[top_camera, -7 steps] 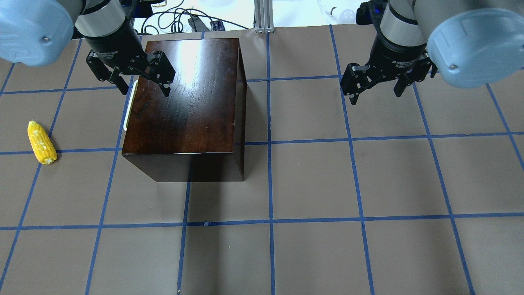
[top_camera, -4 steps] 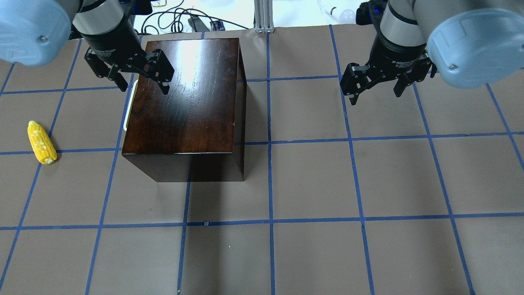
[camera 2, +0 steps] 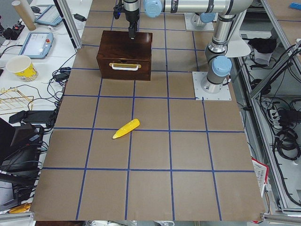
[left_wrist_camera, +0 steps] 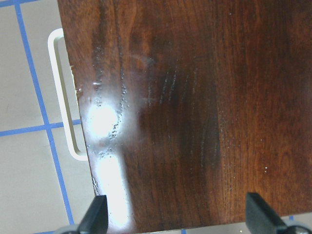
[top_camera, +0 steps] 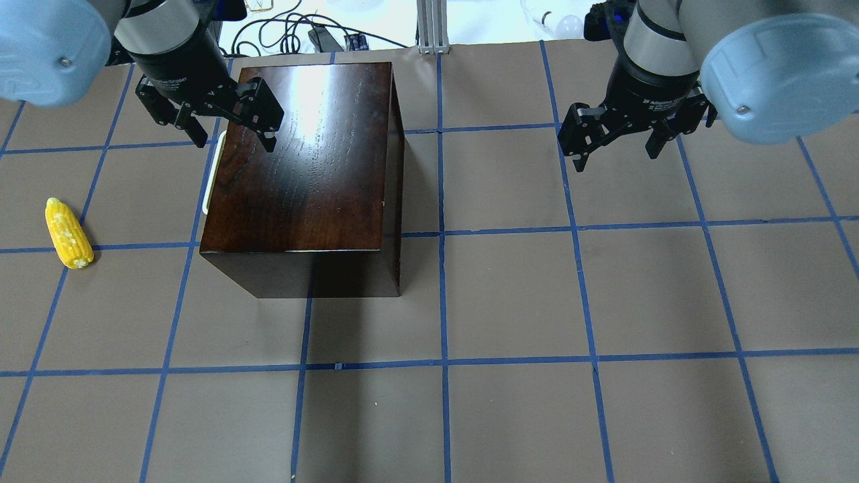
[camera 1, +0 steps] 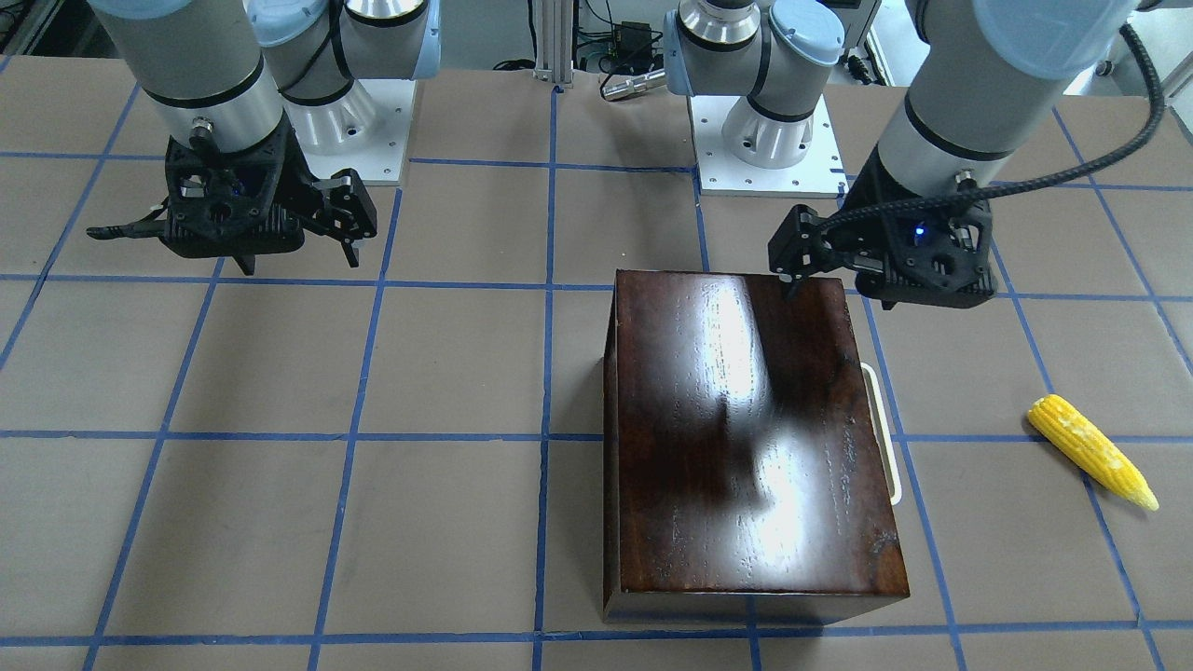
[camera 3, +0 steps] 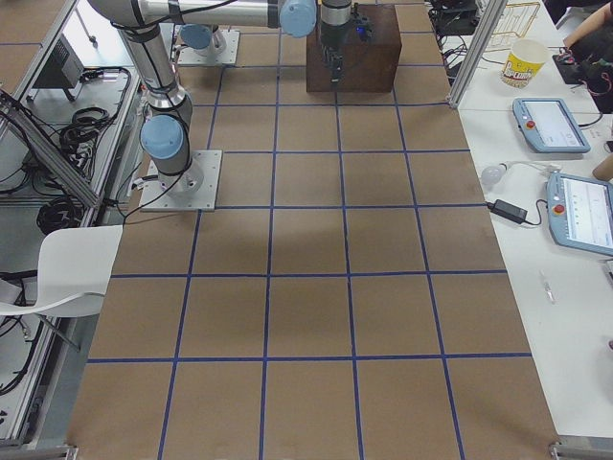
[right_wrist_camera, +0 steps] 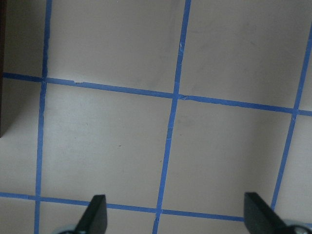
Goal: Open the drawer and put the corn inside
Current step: 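Move the left gripper down beside the cabinet toward the white drawer handle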
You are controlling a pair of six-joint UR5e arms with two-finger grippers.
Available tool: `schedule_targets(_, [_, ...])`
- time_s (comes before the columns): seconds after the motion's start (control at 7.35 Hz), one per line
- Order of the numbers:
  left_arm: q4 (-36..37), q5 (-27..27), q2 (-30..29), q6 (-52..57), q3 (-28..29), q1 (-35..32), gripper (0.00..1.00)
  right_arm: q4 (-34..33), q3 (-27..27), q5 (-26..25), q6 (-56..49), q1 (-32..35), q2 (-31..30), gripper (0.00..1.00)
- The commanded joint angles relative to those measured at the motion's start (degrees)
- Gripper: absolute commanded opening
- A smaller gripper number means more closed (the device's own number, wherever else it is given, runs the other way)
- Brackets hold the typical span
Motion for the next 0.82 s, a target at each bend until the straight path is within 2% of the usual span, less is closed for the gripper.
schedule_targets(0.0, [-0.03, -0.66, 0.15, 6.25, 0.45, 9.97, 1.00, 0.00, 0.00, 0.00, -0.09, 0.03, 0.00, 1.00])
schedule_targets(0.27, [0.06, -1.27, -1.42, 16.10, 1.15, 16.57, 1.00, 0.00, 0.00, 0.00, 0.00, -0.15, 0.00, 1.00])
schedule_targets(0.41, [1.01, -3.88, -2.64, 19.02, 0.80, 18.96, 1.00, 0.00, 0.00, 0.00, 0.00, 0.02, 0.00, 1.00])
schedule_targets(0.68, [4.26, -4.26, -6.42, 23.17, 0.19, 20.56, 1.00, 0.00, 0.00, 0.00, 0.00, -0.15, 0.00, 1.00])
